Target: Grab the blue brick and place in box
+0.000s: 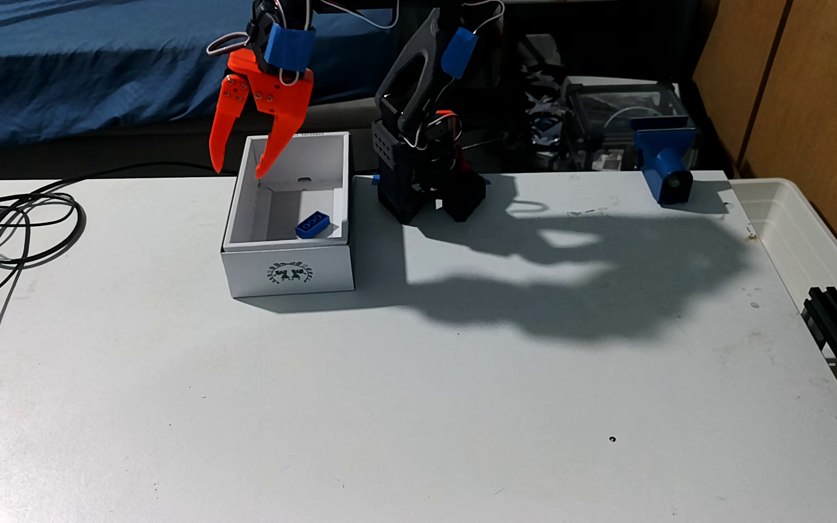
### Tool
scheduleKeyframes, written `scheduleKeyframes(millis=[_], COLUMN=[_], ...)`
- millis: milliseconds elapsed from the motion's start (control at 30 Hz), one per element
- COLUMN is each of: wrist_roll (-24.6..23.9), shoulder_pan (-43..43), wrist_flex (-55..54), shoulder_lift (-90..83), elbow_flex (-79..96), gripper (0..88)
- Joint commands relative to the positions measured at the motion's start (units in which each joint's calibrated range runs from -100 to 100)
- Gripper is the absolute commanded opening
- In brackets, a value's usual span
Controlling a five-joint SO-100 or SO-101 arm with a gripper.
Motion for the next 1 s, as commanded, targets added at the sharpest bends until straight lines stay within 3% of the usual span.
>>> scheduleKeyframes(millis=[0, 267, 567, 967], wrist_roll=[0.2, 0.5, 4.4, 5.2], shoulder_pan=[-7.2, -25.8, -38.8, -49.2], wrist_flex=[-1.3, -5.5, -12.2, -20.8], shoulder_lift=[-1.6, -1.7, -2.4, -36.0], elbow_flex=[-0.3, -0.1, 4.5, 23.1], gripper=[14.9, 15.5, 15.6, 14.8])
